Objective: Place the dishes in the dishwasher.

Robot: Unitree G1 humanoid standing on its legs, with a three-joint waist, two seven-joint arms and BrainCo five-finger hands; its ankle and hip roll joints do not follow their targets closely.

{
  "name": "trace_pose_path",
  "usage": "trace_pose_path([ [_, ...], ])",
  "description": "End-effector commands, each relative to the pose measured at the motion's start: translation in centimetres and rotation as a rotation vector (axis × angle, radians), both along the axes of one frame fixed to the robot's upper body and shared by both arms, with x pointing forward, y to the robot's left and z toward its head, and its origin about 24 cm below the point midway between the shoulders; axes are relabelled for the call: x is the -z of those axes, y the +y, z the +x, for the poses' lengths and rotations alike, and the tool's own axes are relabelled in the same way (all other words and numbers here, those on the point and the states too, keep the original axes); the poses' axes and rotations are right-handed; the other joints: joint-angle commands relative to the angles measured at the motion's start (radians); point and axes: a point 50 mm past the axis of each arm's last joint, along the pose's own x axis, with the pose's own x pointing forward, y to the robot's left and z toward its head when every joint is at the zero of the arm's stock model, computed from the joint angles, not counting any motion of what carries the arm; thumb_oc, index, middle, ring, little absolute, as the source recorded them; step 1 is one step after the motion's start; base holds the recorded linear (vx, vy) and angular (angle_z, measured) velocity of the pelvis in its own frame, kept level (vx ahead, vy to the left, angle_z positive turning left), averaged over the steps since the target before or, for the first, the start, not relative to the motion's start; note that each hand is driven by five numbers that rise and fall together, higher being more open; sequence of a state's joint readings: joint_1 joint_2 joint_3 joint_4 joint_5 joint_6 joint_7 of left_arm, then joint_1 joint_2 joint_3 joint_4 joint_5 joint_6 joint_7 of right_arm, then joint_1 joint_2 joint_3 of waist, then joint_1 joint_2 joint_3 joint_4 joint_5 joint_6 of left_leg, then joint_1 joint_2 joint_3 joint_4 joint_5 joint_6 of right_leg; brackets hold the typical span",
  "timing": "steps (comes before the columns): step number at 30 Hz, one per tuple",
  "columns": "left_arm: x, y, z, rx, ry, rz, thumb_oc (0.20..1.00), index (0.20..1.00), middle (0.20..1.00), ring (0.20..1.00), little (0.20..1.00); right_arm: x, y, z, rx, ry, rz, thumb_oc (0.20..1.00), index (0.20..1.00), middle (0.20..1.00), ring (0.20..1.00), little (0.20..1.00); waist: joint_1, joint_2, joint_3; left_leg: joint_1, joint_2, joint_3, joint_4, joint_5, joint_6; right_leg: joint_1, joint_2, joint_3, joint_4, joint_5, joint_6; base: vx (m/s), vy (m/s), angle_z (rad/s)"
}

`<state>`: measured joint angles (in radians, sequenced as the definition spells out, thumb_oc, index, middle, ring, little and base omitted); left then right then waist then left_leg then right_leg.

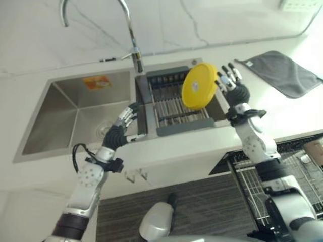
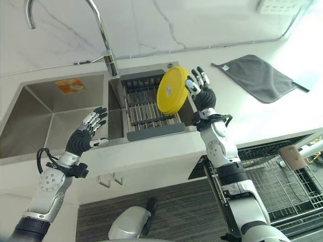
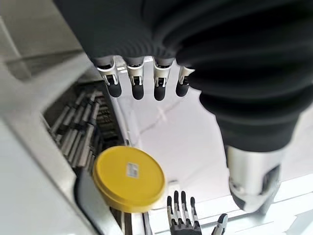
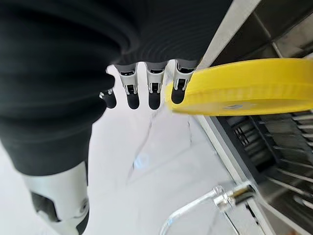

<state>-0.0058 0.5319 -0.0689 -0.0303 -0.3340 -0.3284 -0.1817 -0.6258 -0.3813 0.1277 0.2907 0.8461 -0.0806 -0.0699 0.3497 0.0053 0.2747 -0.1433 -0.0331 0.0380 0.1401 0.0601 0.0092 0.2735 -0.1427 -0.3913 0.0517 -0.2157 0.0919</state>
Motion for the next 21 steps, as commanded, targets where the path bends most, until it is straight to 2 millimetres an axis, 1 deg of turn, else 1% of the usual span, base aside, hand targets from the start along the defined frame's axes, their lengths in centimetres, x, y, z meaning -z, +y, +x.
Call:
trace_pose_path([
  [1, -1.3, -0.3, -0.6, 0.048, -0.077, -0.013, 1.000, 1.000, 1.000, 1.000, 1.000, -4.1, -2.6, -0.7, 0.134, -0.199, 0.056, 1.000, 1.000, 1.000, 1.000, 1.000, 0.017, 0.036, -0.071, 0.037, 0.057, -0.052, -0.157, 0.063, -0.056, -0.045, 0.003, -0.064, 0.083, 0.043, -0.025, 0.00, 0.000, 0.00],
  [4, -1.3, 0.0, -0.6, 0.049, -0.073, -0.009, 1.000, 1.000, 1.000, 1.000, 1.000, -4.9, -3.9, -0.9, 0.191, -0.224, 0.092, 1.000, 1.000, 1.000, 1.000, 1.000, 0.018, 0.040, -0.067, 0.023, 0.054, -0.055, -0.153, 0.064, -0.055, -0.051, 0.002, -0.063, 0.082, 0.044, -0.024, 0.00, 0.000, 0.00],
  [7, -1.3, 0.3, -0.8, 0.055, -0.067, -0.006, 1.000, 1.000, 1.000, 1.000, 1.000, -5.0, -4.9, -1.3, 0.226, -0.247, 0.136, 1.000, 1.000, 1.000, 1.000, 1.000, 0.016, 0.047, -0.061, 0.016, 0.052, -0.058, -0.149, 0.067, -0.054, -0.059, -0.001, -0.060, 0.087, 0.045, -0.022, 0.02, -0.014, -0.03],
  [14, -1.0, 0.5, -1.0, 0.047, -0.060, -0.003, 1.000, 1.000, 1.000, 1.000, 1.000, -5.3, -5.2, -1.6, 0.252, -0.278, 0.164, 1.000, 1.000, 1.000, 1.000, 1.000, 0.014, 0.053, -0.057, 0.019, 0.053, -0.063, -0.147, 0.069, -0.056, -0.064, -0.003, -0.054, 0.090, 0.049, -0.019, 0.02, -0.013, -0.02],
  [16, -1.0, 0.6, -1.0, 0.047, -0.054, -0.003, 1.000, 1.000, 1.000, 1.000, 1.000, -4.9, -5.0, -1.6, 0.242, -0.244, 0.171, 1.000, 1.000, 1.000, 1.000, 1.000, 0.011, 0.055, -0.057, 0.021, 0.056, -0.063, -0.145, 0.069, -0.058, -0.066, -0.002, -0.053, 0.093, 0.048, -0.021, 0.04, -0.031, -0.04],
  [17, -0.9, 0.6, -1.1, 0.045, -0.042, -0.004, 1.000, 1.000, 1.000, 1.000, 1.000, -3.7, -4.7, -1.1, 0.198, -0.170, 0.165, 1.000, 1.000, 1.000, 1.000, 1.000, 0.010, 0.058, -0.056, 0.027, 0.061, -0.060, -0.144, 0.069, -0.062, -0.066, -0.001, -0.055, 0.093, 0.049, -0.023, 0.04, -0.019, -0.04],
  [18, -0.9, 0.6, -1.1, 0.045, -0.041, -0.004, 1.000, 1.000, 1.000, 1.000, 1.000, -3.6, -4.6, -1.1, 0.195, -0.166, 0.164, 1.000, 1.000, 1.000, 1.000, 1.000, 0.010, 0.058, -0.055, 0.028, 0.061, -0.060, -0.144, 0.070, -0.062, -0.066, -0.001, -0.055, 0.093, 0.050, -0.023, 0.06, -0.030, -0.04],
  [20, -0.6, 0.6, -1.2, 0.049, -0.029, 0.003, 1.000, 1.000, 1.000, 1.000, 1.000, -2.2, -3.9, -0.6, 0.129, -0.092, 0.142, 1.000, 1.000, 1.000, 1.000, 1.000, 0.011, 0.061, -0.050, 0.029, 0.068, -0.060, -0.141, 0.073, -0.067, -0.069, -0.001, -0.059, 0.096, 0.054, -0.025, 0.05, -0.023, -0.05],
  [21, -0.6, 0.6, -1.2, 0.050, -0.028, 0.004, 1.000, 1.000, 1.000, 1.000, 1.000, -2.1, -3.9, -0.6, 0.126, -0.088, 0.140, 1.000, 1.000, 1.000, 1.000, 1.000, 0.011, 0.061, -0.049, 0.030, 0.068, -0.060, -0.140, 0.073, -0.067, -0.070, 0.000, -0.060, 0.097, 0.054, -0.025, 0.05, -0.018, -0.03],
])
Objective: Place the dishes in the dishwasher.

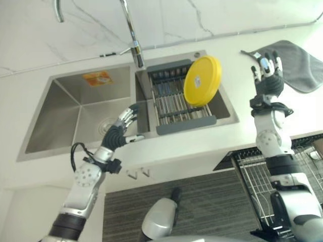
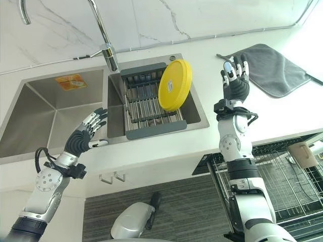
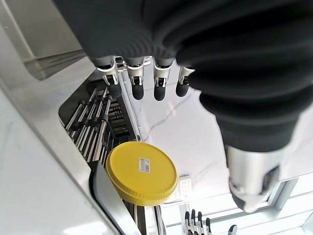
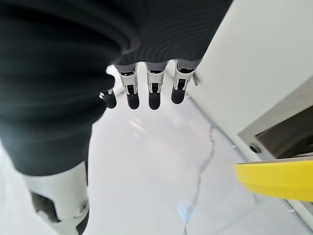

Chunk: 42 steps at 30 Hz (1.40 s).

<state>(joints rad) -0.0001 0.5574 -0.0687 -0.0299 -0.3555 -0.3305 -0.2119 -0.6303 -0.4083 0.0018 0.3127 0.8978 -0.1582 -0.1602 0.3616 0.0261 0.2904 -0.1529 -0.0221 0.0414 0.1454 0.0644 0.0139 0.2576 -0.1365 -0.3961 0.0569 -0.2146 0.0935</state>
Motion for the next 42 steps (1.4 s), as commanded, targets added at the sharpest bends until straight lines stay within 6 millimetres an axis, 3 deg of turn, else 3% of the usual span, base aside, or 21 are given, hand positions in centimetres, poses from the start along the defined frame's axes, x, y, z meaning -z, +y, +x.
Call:
trace_pose_path([
  [1, -0.5, 0.3, -1.1, 0.026, -0.036, -0.006, 1.000, 1.000, 1.000, 1.000, 1.000, -0.4, 0.6, -0.2, -0.092, -0.026, -0.026, 1.000, 1.000, 1.000, 1.000, 1.000, 0.000, 0.041, -0.062, 0.040, 0.059, -0.064, -0.145, 0.069, -0.073, -0.055, -0.006, -0.056, 0.093, 0.054, -0.027, 0.05, -0.011, 0.01],
  [20, -1.7, 0.6, -0.9, 0.063, -0.082, 0.004, 1.000, 1.000, 1.000, 1.000, 1.000, -2.8, -1.2, 0.9, -0.067, -0.048, 0.045, 1.000, 1.000, 1.000, 1.000, 1.000, 0.016, 0.071, 0.008, 0.022, 0.033, -0.103, -0.148, 0.080, -0.062, -0.116, -0.024, -0.068, 0.143, 0.056, -0.019, -0.01, 0.012, 0.05],
  [30, -2.5, 0.3, -0.7, 0.070, -0.153, 0.088, 1.000, 1.000, 1.000, 1.000, 1.000, -4.4, 0.4, 1.1, -0.174, -0.111, -0.006, 1.000, 1.000, 1.000, 1.000, 1.000, 0.021, 0.089, 0.049, 0.004, 0.026, -0.106, -0.154, 0.084, -0.053, -0.154, -0.041, -0.079, 0.179, 0.051, -0.012, -0.03, 0.034, 0.02],
  [38, -2.6, 0.1, -0.6, 0.074, -0.157, 0.086, 1.000, 1.000, 1.000, 1.000, 1.000, -5.0, 0.4, 1.1, -0.173, -0.117, -0.012, 1.000, 1.000, 1.000, 1.000, 1.000, 0.022, 0.081, 0.057, 0.010, 0.018, -0.113, -0.161, 0.065, -0.055, -0.157, -0.049, -0.070, 0.188, 0.031, -0.004, 0.00, -0.001, 0.05],
  [42, -2.8, 0.1, -0.5, 0.076, -0.167, 0.082, 1.000, 1.000, 1.000, 1.000, 1.000, -4.9, 0.3, 1.3, -0.175, -0.114, -0.014, 1.000, 1.000, 1.000, 1.000, 1.000, 0.029, 0.090, 0.067, -0.004, 0.023, -0.105, -0.154, 0.085, -0.049, -0.165, -0.051, -0.088, 0.192, 0.051, -0.006, -0.06, 0.029, 0.10],
])
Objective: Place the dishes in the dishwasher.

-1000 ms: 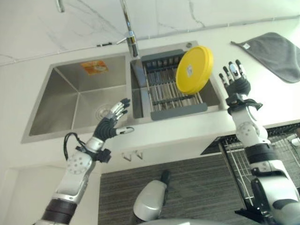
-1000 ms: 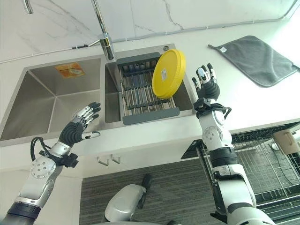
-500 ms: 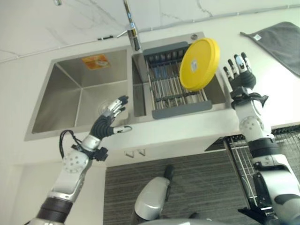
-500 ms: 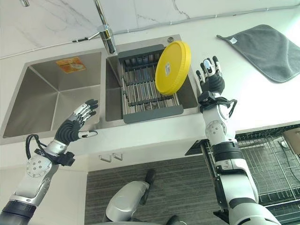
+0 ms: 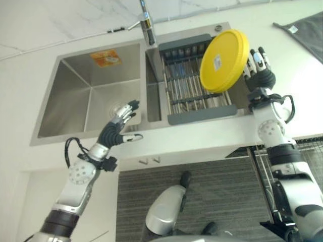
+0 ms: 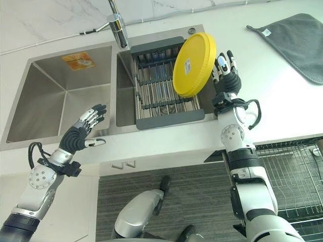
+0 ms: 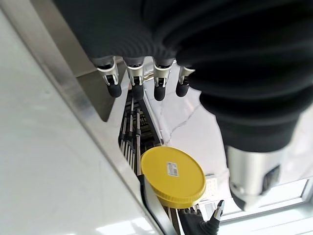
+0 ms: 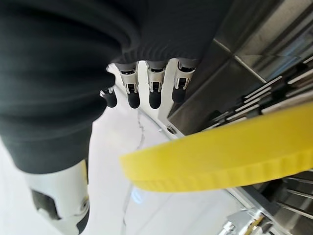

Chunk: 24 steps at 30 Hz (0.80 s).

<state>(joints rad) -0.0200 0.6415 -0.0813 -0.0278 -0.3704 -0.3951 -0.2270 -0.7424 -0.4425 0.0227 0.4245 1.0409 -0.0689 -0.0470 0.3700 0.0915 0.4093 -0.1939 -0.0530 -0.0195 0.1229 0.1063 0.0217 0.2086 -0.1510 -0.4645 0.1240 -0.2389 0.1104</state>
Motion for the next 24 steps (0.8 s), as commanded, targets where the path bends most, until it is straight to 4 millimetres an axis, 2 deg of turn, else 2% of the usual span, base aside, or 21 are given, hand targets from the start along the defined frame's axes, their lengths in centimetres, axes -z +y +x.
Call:
trace_pose_path([
  [1, -1.3, -0.5, -0.6, 0.036, -0.097, 0.011, 1.000, 1.000, 1.000, 1.000, 1.000, -3.6, -0.2, -0.5, -0.015, -0.136, -0.051, 1.000, 1.000, 1.000, 1.000, 1.000, 0.021, 0.025, -0.052, 0.037, 0.054, -0.044, -0.131, 0.043, -0.056, -0.116, -0.036, -0.020, 0.125, 0.075, -0.023, -0.01, -0.001, 0.09],
  [3, -1.4, -0.5, -0.5, 0.035, -0.099, 0.011, 1.000, 1.000, 1.000, 1.000, 1.000, -3.7, 0.0, -0.5, -0.029, -0.147, -0.063, 1.000, 1.000, 1.000, 1.000, 1.000, 0.022, 0.023, -0.047, 0.037, 0.056, -0.042, -0.130, 0.044, -0.056, -0.116, -0.037, -0.024, 0.128, 0.075, -0.024, 0.02, -0.022, 0.04],
  [4, -1.4, -0.5, -0.5, 0.034, -0.097, 0.010, 1.000, 1.000, 1.000, 1.000, 1.000, -3.7, 0.1, -0.5, -0.037, -0.149, -0.071, 1.000, 1.000, 1.000, 1.000, 1.000, 0.020, 0.014, -0.048, 0.047, 0.053, -0.048, -0.137, 0.025, -0.063, -0.110, -0.040, -0.010, 0.131, 0.053, -0.019, 0.06, -0.040, 0.03],
  [10, -1.4, -0.7, -0.5, 0.037, -0.098, 0.017, 1.000, 1.000, 1.000, 1.000, 1.000, -3.4, 0.9, -0.5, -0.049, -0.138, -0.148, 1.000, 1.000, 1.000, 1.000, 1.000, 0.025, 0.007, -0.043, 0.045, 0.055, -0.046, -0.136, 0.027, -0.065, -0.110, -0.039, -0.017, 0.139, 0.048, -0.021, 0.01, -0.008, 0.00],
  [17, -1.2, -0.6, -0.4, 0.037, -0.079, 0.006, 1.000, 1.000, 1.000, 1.000, 1.000, -3.3, 1.3, -0.4, -0.074, -0.129, -0.152, 1.000, 1.000, 1.000, 1.000, 1.000, 0.029, 0.002, -0.043, 0.045, 0.059, -0.046, -0.134, 0.027, -0.066, -0.106, -0.038, -0.024, 0.146, 0.046, -0.022, 0.00, 0.000, 0.00],
  [24, -0.7, -0.6, -0.4, 0.038, -0.044, -0.006, 1.000, 1.000, 1.000, 1.000, 1.000, -3.3, 1.3, -0.2, -0.022, -0.088, -0.234, 1.000, 1.000, 1.000, 1.000, 1.000, 0.032, -0.009, -0.041, 0.045, 0.061, -0.047, -0.132, 0.025, -0.067, -0.103, -0.034, -0.026, 0.143, 0.046, -0.023, 0.00, -0.001, 0.01],
])
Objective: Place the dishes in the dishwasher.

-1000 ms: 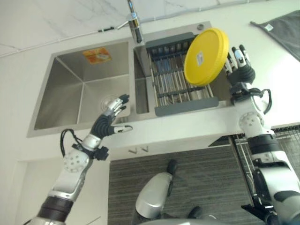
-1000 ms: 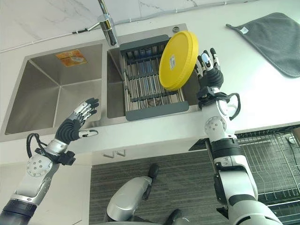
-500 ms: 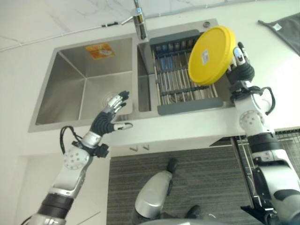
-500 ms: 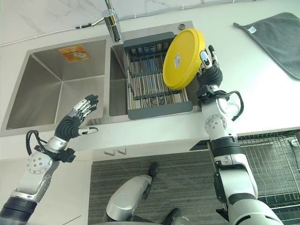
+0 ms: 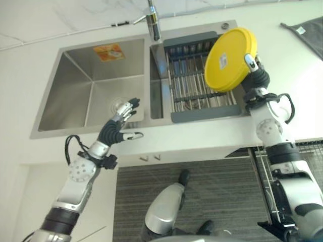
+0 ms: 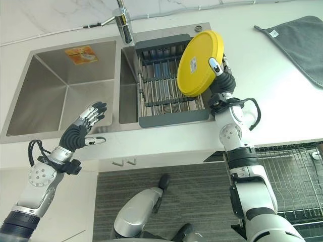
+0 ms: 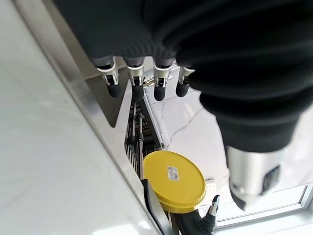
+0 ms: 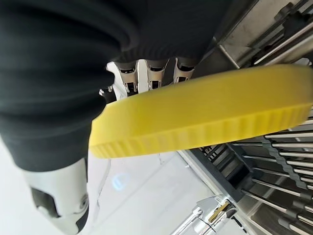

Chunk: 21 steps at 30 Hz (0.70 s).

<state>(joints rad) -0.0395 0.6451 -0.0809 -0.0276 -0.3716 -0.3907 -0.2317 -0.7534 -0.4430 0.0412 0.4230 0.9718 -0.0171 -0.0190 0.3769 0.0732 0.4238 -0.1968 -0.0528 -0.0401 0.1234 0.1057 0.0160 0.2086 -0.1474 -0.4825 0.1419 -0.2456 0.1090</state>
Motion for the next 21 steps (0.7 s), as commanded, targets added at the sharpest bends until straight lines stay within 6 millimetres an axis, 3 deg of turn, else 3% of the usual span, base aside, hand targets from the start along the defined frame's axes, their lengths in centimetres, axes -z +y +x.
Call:
trace_pose_path([
  [1, -0.2, -0.5, -0.7, 0.030, -0.031, -0.011, 1.000, 1.000, 1.000, 1.000, 1.000, -3.3, 0.4, -0.4, 0.017, -0.109, -0.139, 1.000, 1.000, 1.000, 1.000, 1.000, 0.025, 0.009, -0.056, 0.048, 0.060, -0.027, -0.133, 0.026, -0.061, -0.103, -0.037, -0.008, 0.125, 0.053, -0.021, 0.00, 0.000, 0.00],
  [21, 0.5, -0.2, -0.7, 0.018, 0.026, 0.031, 1.000, 1.000, 1.000, 1.000, 1.000, -3.1, -0.8, 0.0, 0.084, -0.032, -0.247, 1.000, 1.000, 1.000, 1.000, 1.000, 0.043, -0.026, -0.072, 0.057, 0.059, -0.037, -0.129, 0.016, -0.059, -0.075, -0.029, -0.014, 0.117, 0.051, -0.021, 0.01, -0.001, 0.01],
])
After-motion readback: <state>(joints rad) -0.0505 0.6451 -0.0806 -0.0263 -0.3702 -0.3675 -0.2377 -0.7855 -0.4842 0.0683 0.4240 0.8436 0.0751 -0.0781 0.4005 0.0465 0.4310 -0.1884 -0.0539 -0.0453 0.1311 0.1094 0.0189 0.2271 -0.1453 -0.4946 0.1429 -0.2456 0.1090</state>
